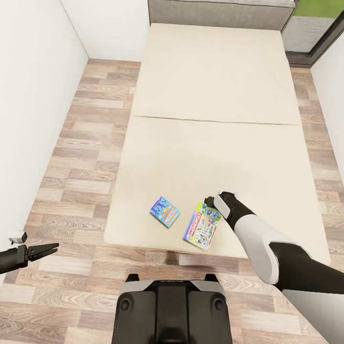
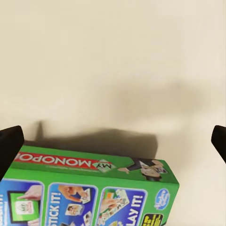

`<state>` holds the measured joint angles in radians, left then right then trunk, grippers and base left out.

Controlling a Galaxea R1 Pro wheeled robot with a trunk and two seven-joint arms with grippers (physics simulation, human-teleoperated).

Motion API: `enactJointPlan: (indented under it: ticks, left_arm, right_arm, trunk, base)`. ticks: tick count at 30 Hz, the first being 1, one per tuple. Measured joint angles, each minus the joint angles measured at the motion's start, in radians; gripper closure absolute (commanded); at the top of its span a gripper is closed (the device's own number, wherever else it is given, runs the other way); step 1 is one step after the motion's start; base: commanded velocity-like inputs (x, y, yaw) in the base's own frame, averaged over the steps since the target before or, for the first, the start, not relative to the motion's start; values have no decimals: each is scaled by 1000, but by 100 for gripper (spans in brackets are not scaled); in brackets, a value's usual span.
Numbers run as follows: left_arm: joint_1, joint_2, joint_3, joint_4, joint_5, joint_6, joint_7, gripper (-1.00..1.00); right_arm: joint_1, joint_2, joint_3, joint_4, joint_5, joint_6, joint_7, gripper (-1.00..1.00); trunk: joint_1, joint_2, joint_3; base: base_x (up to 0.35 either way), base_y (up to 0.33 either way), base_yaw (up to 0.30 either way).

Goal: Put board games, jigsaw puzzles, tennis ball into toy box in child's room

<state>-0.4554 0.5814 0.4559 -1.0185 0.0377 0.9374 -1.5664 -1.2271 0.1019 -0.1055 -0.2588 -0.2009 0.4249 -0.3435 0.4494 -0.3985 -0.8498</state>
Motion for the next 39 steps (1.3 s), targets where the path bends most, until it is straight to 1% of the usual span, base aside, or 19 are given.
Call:
enactJointPlan:
  ticks: [7,26,31,39]
  left_arm:
    - [0,0,0,0,0,0,0,-100]
    - [0,0,0,0,0,0,0,-100]
    - [0,-2,0,0,0,0,0,-100]
    - [0,-2,0,0,0,0,0,-100]
  right_arm:
    - [0,0,0,0,0,1,0,-100]
    - [0,0,0,0,0,1,1,-100]
    - [5,0,1,0,1,0,2,-100]
    - [6,0,1,0,1,-3,1,-100]
  trunk:
    - [0,0,-4]
    - [0,0,-33]
    - [0,0,-35]
    - [0,0,-35]
  base:
    - [0,0,0]
    - [-8,0,0]
    - [-183,0,0]
    - [-46,0,0]
